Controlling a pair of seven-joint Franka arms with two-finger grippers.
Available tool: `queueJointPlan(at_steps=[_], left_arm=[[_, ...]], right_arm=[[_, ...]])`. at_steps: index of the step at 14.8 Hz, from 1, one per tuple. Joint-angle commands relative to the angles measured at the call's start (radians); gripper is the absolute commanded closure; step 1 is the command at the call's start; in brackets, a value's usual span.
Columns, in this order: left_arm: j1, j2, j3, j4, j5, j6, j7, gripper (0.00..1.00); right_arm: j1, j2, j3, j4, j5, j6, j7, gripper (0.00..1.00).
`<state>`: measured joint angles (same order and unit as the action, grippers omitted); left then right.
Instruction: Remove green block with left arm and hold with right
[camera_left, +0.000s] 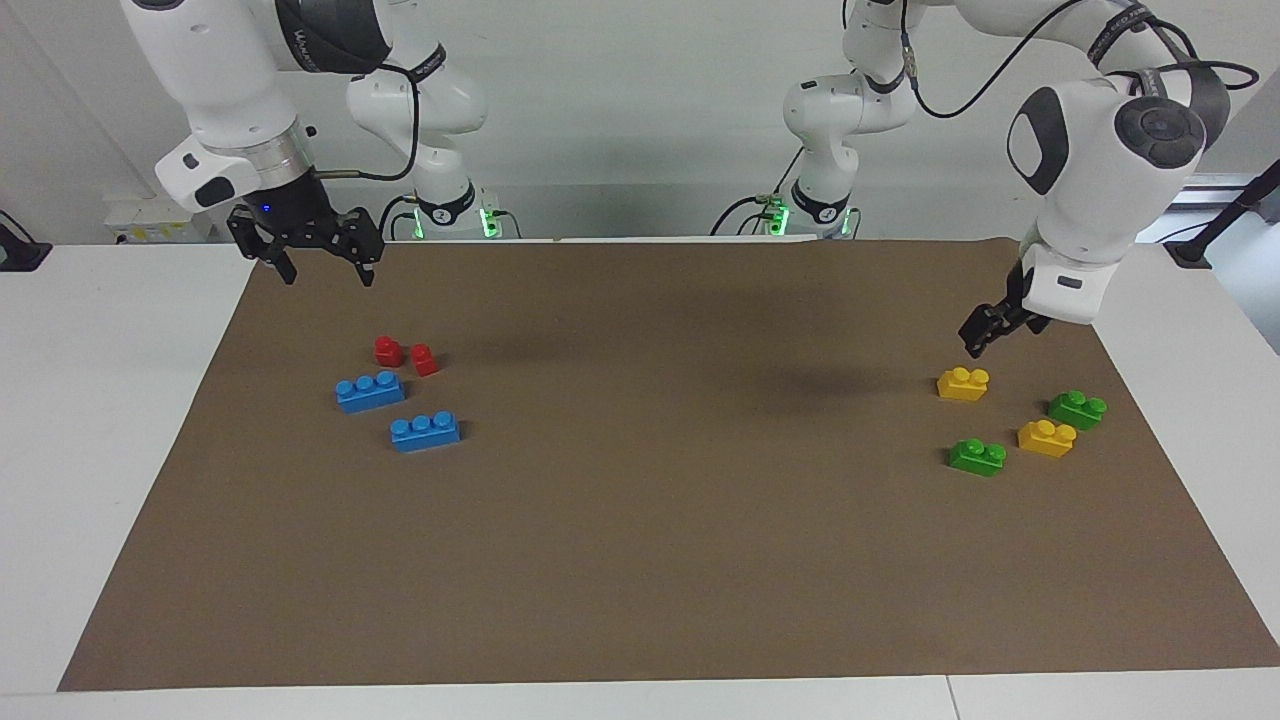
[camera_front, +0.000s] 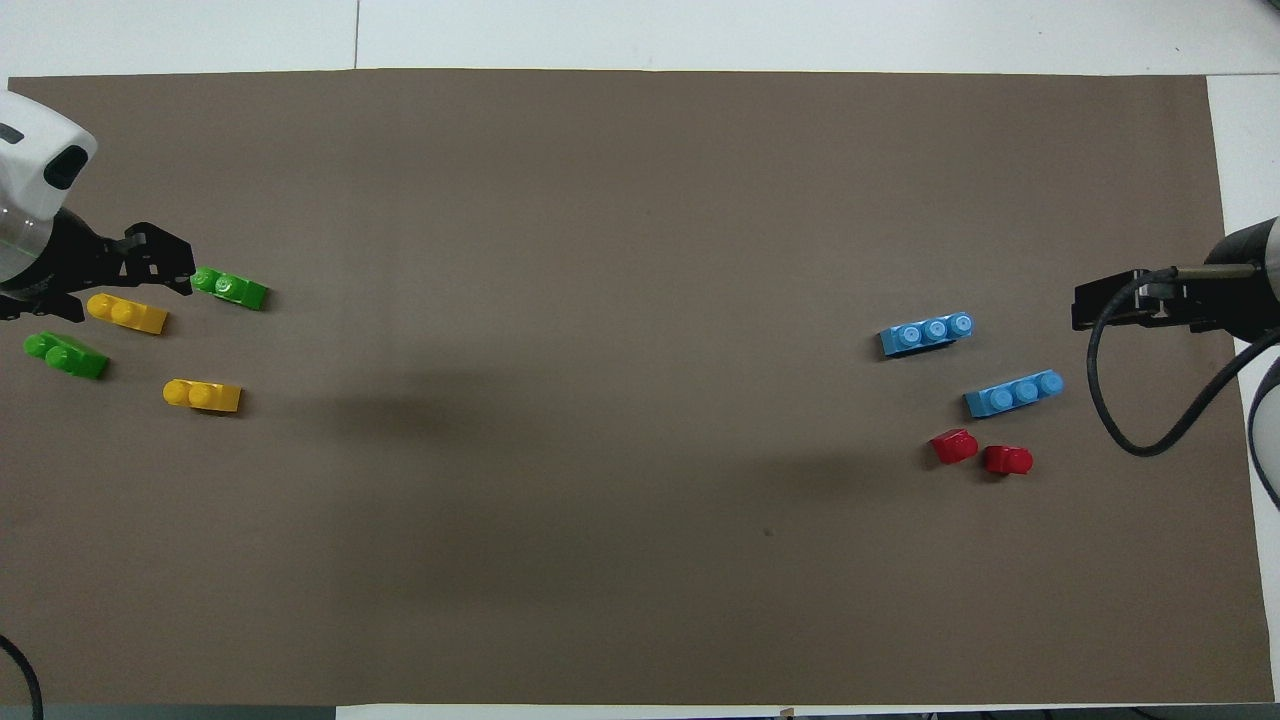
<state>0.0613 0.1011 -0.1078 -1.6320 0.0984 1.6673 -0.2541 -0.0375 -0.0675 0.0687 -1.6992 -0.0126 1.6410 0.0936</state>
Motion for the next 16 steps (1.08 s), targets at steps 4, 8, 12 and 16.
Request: queueJointPlan(at_steps=[4, 8, 12, 16], left_arm=[[0.008, -0.040, 0.005, 0.122, -0.108, -0.208, 0.090, 0.00], [0.008, -0.044, 0.002, 0.130, -0.120, -0.251, 0.111, 0.00], [0.006, -0.043, 0.002, 0.130, -0.114, -0.297, 0.114, 0.00], [0.009, -0.043, 0.014, 0.132, -0.155, -0.261, 0.125, 0.00]], right_arm=[[-0.013, -0.012, 0.002, -0.011, 0.026, -0.006, 0.015, 0.00], [-0.013, -0.012, 0.002, -0.013, 0.025, -0.006, 0.011, 0.00], [-0.019, -0.012, 0.002, -0.013, 0.026, -0.006, 0.014, 0.00], [-0.019, -0.012, 0.002, -0.013, 0.025, -0.010, 0.015, 0.00]])
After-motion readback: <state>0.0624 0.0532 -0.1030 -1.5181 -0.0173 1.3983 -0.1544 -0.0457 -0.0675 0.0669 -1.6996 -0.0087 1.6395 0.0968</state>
